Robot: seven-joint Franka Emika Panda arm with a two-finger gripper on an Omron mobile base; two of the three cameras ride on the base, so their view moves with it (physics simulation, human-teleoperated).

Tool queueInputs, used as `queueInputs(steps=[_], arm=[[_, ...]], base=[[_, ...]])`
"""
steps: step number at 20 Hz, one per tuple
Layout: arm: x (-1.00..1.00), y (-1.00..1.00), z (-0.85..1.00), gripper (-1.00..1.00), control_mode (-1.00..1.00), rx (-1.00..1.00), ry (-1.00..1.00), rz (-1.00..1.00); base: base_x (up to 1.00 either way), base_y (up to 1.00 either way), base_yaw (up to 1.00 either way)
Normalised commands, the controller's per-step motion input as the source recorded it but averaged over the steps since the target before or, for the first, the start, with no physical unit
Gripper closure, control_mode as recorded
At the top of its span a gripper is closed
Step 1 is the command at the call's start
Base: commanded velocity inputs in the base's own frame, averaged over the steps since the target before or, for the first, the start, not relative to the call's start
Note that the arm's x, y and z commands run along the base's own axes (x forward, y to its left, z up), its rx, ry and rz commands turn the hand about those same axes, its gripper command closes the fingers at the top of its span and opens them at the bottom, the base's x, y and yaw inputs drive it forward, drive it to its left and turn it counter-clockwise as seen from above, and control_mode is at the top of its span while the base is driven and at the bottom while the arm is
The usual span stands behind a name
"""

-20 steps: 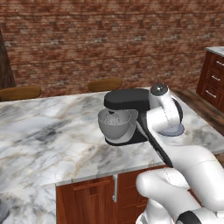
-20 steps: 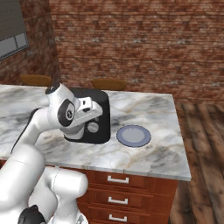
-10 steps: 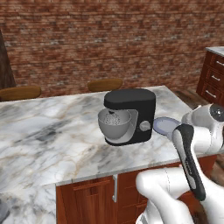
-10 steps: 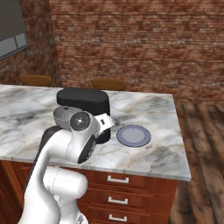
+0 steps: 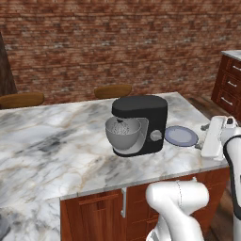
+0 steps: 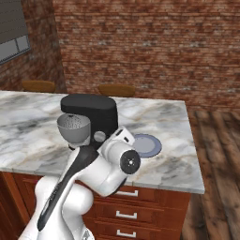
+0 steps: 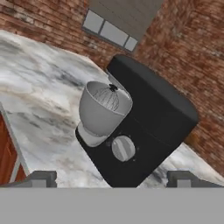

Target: Add butter and sugar cubes to the stand mixer bowl and then turn on the stand mixer to begin making frosting.

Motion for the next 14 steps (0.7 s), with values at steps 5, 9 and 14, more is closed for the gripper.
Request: queueInputs(steps=[5, 9, 14], arm=[[-0.05, 0.67, -0.31, -1.00, -1.00, 0.00, -0.36, 0.11], [0.00, 0.74, -0.19, -1.00, -1.00, 0.00, -0.18, 0.00], [0.11, 0.68, -0.28, -1.00, -1.00, 0.00, -0.11, -0.01]], base=[[0.00, 0.00, 0.00], [0.00, 0.00, 0.00], [0.00, 0.00, 0.00]])
